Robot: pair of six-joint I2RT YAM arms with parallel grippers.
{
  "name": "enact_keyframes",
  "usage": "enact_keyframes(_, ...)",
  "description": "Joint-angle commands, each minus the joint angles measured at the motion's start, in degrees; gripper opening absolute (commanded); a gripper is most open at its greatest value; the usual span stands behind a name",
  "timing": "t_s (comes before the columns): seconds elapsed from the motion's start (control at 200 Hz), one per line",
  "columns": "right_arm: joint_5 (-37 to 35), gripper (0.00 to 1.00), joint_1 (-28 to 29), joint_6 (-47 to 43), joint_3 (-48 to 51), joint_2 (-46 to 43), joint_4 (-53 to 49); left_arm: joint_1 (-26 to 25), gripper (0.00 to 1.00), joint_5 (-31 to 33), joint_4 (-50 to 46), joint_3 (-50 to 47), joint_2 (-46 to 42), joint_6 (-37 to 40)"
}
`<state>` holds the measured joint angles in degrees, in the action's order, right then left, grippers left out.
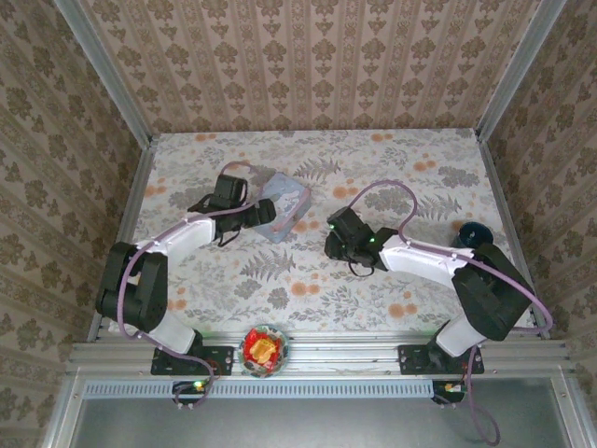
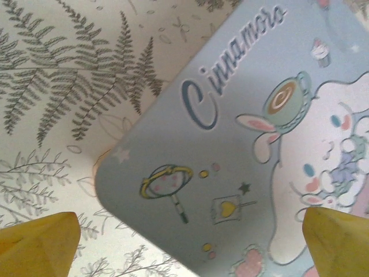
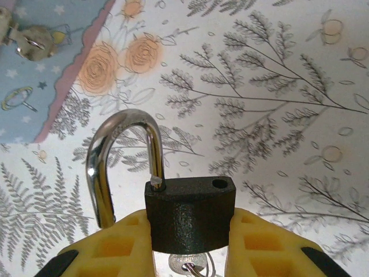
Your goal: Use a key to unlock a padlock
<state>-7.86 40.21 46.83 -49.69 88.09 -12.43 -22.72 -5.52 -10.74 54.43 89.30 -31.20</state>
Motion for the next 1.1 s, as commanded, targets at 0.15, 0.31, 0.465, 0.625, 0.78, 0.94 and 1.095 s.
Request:
enact_keyframes(0.15, -3.44, 0.0, 0.34, -1.61, 0.91, -2.31, -3.5, 0.57, 0.98, -7.12, 4.91, 2.26, 3.99, -5.64)
enact_keyframes(0.31, -3.39, 0.01, 0.37, -2.17, 0.43, -2.06, -4.24, 0.65, 0.9, -7.67, 7.12, 3.44, 5.48, -4.36)
enact_keyframes(0.465, -2.91, 0.0, 0.38, -2.81, -0.49, -0.87, -5.89, 1.52, 0.86, -8.96, 10.14, 6.08, 8.11, -2.16)
enact_keyframes(0.625, -1.49, 0.0, 0.39, -3.14, -0.86, -0.05, -7.14, 2.72, 0.84, -14.1, 12.59, 10.78, 13.27, -2.65)
enact_keyframes(0.78, -0.65, 0.0, 0.4, -3.21, -0.71, -0.71, -8.95, 2.94, 0.84, -17.98, 13.34, 15.98, 18.13, -4.36)
enact_keyframes(0.94, 0.16, 0.0, 0.38, -3.26, -0.4, -1.6, -11.29, 2.77, 0.84, -21.5, 15.88, 19.3, 22.02, -6.83)
enact_keyframes(1.095, 0.75, 0.0, 0.17, -2.97, -0.12, -3.04, -13.58, 2.09, 0.85, -22.78, 16.46, 21.13, 23.9, -7.83)
